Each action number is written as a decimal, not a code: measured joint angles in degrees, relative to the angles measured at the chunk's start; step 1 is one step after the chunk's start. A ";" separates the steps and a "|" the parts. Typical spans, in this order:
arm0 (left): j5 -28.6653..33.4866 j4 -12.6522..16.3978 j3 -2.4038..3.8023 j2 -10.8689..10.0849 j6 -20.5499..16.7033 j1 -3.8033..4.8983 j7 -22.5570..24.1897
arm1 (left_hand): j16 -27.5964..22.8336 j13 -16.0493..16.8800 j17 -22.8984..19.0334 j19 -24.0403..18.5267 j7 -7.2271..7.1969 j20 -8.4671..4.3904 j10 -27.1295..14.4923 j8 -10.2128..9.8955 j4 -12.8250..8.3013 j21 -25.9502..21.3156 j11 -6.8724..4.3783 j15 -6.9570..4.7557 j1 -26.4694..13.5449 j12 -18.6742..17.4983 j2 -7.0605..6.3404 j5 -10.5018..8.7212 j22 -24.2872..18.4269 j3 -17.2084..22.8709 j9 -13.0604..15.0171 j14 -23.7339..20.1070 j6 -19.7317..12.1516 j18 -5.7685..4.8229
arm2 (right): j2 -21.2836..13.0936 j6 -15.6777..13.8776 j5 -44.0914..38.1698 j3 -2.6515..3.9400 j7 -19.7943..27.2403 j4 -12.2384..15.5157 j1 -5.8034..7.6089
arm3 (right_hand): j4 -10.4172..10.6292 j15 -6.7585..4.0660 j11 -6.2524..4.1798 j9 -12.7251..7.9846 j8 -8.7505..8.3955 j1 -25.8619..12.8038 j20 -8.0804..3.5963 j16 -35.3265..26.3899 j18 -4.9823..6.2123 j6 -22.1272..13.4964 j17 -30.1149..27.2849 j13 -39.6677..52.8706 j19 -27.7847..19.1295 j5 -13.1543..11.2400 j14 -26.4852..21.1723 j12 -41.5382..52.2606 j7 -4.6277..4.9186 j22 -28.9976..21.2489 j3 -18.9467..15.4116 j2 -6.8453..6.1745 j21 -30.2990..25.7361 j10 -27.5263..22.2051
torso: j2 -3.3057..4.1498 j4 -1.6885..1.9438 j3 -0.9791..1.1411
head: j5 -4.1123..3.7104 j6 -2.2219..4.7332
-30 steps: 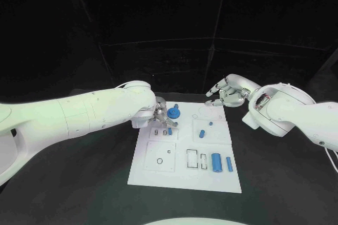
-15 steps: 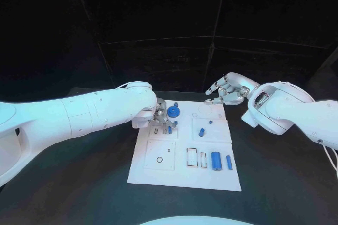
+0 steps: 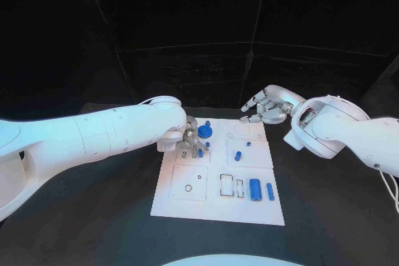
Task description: Assemble the parts on the task board
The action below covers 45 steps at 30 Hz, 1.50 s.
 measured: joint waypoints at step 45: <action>0.82 0.82 0.06 -0.01 0.57 -0.03 0.78 | 0.00 -2.14 0.00 -0.21 -0.08 -0.20 -1.25 -3.00 -3.46 0.00 -0.20 -0.20 14.97 -2.07 1.32 1.18 0.26 12.16 0.97 0.21 -2.55 0.01 | 0.56 0.29 -0.02 0.00 -0.07 -0.45 0.00 | 0.14 0.00 0.01 0.00 0.00 0.00 0.00 0.00 0.00 0.00 0.57 1.99 0.00 0.00 0.00 1.71 0.00 0.08 -0.14 0.00 0.00 0.43 | -0.02 0.03 0.03 | -0.08 -0.40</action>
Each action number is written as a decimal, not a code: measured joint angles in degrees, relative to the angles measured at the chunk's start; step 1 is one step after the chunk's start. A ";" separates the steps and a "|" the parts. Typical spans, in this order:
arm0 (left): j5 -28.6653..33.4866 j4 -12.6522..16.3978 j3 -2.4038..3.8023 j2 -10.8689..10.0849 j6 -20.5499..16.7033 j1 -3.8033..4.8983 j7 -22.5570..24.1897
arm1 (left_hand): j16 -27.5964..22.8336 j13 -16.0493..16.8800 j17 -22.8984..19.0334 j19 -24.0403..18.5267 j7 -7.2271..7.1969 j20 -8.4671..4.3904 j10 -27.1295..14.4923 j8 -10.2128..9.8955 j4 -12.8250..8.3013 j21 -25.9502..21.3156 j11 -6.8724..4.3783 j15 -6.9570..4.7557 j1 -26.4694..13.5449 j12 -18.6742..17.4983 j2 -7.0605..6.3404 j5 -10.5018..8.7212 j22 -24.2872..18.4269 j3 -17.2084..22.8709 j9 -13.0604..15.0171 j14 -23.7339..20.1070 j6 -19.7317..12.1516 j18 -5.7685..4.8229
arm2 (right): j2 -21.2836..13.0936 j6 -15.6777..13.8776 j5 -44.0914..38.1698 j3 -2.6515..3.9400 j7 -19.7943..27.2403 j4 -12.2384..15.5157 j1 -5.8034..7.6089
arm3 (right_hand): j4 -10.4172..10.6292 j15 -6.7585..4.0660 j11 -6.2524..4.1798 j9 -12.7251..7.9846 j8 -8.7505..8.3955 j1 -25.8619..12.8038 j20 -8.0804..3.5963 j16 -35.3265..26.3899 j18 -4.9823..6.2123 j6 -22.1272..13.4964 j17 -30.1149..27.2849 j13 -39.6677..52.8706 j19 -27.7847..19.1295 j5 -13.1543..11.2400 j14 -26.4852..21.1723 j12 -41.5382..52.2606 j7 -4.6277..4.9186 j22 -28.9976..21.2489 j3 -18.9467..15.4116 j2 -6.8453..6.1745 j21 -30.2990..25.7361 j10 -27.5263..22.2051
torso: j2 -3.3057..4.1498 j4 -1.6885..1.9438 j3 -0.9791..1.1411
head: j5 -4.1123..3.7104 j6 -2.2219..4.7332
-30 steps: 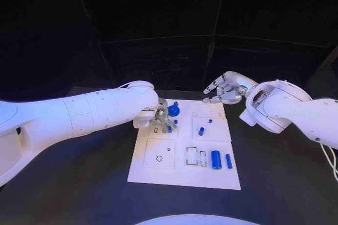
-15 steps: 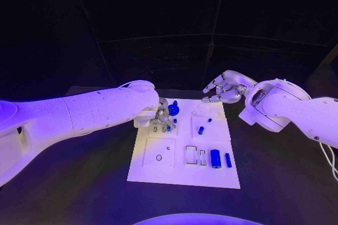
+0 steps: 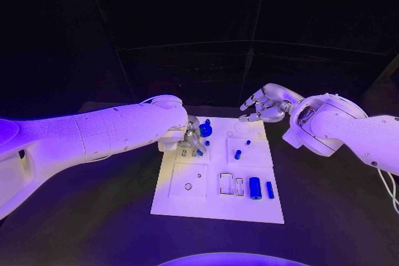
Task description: Assemble the parts on the task board
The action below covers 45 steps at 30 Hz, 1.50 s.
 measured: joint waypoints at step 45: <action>5.35 9.39 -0.22 -8.64 -18.77 -3.05 0.82 | 0.00 0.84 0.00 -0.20 0.70 0.20 1.68 1.86 -0.87 0.00 0.19 0.01 -11.58 0.07 -12.59 2.58 1.57 28.71 6.41 -0.01 0.50 -0.01 | -0.66 0.03 0.00 0.00 0.08 -1.10 0.00 | 0.50 0.00 0.00 0.00 0.00 0.00 0.00 0.00 0.00 0.00 -0.17 -0.41 0.00 0.28 0.00 0.00 0.00 -0.12 -0.50 0.46 -0.23 -0.01 | -0.03 0.82 0.21 | 0.51 -0.79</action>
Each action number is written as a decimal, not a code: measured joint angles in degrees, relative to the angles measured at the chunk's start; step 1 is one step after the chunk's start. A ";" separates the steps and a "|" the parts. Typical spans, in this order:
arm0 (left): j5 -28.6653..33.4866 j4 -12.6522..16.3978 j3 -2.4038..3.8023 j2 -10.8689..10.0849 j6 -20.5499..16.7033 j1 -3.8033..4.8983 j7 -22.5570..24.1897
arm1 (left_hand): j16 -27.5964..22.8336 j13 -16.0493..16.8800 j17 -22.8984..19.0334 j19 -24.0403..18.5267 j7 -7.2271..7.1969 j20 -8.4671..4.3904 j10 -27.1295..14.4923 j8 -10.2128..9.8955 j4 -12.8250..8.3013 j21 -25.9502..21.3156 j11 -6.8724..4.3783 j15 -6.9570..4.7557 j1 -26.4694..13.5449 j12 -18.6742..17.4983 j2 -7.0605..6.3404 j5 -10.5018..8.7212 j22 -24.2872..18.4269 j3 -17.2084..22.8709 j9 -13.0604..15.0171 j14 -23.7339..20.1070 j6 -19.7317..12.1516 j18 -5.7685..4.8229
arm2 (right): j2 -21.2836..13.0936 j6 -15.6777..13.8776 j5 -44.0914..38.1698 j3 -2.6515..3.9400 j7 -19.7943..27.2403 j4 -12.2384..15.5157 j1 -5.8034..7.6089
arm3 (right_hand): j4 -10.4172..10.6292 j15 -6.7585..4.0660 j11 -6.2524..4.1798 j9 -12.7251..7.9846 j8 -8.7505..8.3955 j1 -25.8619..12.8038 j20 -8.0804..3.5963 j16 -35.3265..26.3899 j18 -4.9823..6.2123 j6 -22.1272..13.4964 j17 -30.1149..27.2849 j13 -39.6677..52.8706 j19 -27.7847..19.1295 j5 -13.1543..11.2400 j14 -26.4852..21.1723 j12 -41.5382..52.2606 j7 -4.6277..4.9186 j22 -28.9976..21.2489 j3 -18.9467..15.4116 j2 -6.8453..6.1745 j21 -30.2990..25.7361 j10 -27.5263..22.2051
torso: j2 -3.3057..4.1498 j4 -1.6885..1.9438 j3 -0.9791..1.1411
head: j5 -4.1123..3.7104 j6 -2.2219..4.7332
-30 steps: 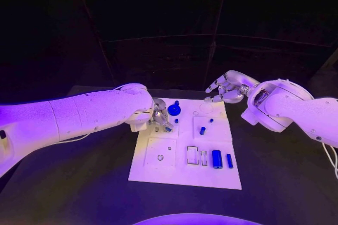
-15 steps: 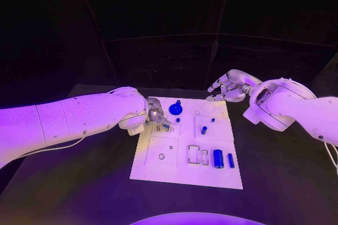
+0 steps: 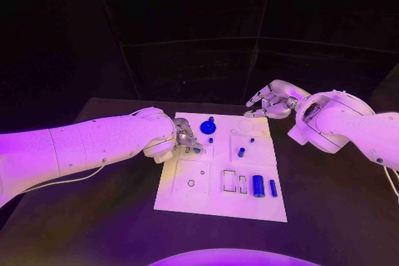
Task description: Assemble the parts on the task board
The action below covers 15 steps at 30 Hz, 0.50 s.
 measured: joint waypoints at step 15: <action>-1.58 -0.56 0.00 1.12 0.03 -0.18 -0.90 | 0.00 -0.59 0.00 0.00 0.01 0.00 -0.01 0.25 -0.98 0.00 0.01 0.00 -1.03 0.00 -0.32 -0.22 -0.01 0.97 0.30 0.00 0.00 0.00 | 0.12 0.00 0.00 0.00 0.04 -0.02 0.00 | 0.00 0.00 0.00 0.00 0.00 0.00 0.00 0.00 0.00 0.00 0.00 0.01 0.00 0.00 0.00 0.00 0.00 0.01 0.00 0.00 0.00 0.00 | -0.01 -0.02 0.02 | -0.18 -0.28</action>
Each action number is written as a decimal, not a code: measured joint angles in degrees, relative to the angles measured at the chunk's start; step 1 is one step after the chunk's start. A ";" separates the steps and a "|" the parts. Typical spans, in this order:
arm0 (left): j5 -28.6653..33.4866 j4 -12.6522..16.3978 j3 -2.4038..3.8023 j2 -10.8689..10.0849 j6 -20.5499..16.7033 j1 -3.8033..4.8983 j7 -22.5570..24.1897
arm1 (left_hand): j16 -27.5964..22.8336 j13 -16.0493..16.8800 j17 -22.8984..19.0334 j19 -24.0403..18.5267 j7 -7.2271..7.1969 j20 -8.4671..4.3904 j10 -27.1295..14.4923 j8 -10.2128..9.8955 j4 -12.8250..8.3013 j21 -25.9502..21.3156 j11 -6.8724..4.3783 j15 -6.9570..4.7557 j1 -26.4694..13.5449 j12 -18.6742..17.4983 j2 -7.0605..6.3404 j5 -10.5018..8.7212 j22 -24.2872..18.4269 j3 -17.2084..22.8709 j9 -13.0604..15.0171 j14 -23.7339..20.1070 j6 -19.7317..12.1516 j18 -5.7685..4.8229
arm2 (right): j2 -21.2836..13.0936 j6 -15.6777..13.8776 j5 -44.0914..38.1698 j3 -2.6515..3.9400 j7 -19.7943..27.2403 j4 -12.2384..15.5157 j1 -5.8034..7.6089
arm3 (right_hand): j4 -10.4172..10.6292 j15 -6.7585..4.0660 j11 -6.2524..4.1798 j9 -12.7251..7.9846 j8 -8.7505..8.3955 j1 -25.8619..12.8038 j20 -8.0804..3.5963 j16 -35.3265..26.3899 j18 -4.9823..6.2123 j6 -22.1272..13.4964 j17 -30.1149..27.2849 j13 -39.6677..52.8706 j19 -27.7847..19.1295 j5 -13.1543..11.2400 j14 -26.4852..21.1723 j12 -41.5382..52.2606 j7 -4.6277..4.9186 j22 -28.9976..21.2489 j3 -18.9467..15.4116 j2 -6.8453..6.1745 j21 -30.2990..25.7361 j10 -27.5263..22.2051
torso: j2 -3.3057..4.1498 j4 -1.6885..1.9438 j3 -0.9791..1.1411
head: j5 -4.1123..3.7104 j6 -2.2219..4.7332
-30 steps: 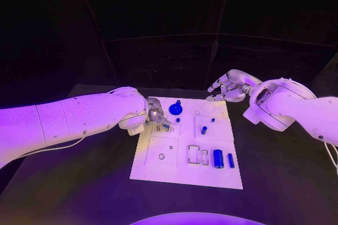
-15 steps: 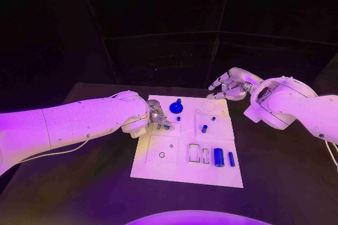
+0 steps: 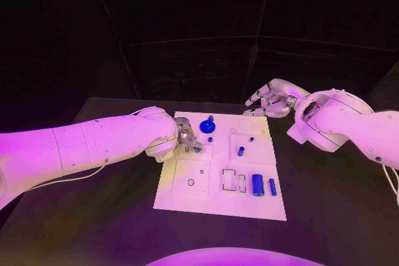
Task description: Assemble the parts on the task board
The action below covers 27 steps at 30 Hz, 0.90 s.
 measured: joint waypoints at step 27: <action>-3.09 -0.10 0.08 -0.17 1.23 0.02 -1.52 | 0.00 -0.32 0.00 0.00 -0.11 0.00 -0.02 0.20 -0.30 0.00 0.02 0.00 -0.42 0.00 0.22 -0.04 0.13 0.60 0.23 0.00 -0.31 0.00 | 0.02 0.00 0.00 0.00 0.05 0.01 0.00 | 0.00 0.00 0.00 0.00 0.00 0.00 0.00 0.00 0.51 0.00 -0.10 -0.04 0.00 0.00 0.00 0.00 0.00 -0.06 0.00 0.00 0.00 0.00 | -0.01 0.07 -0.01 | -0.06 -0.23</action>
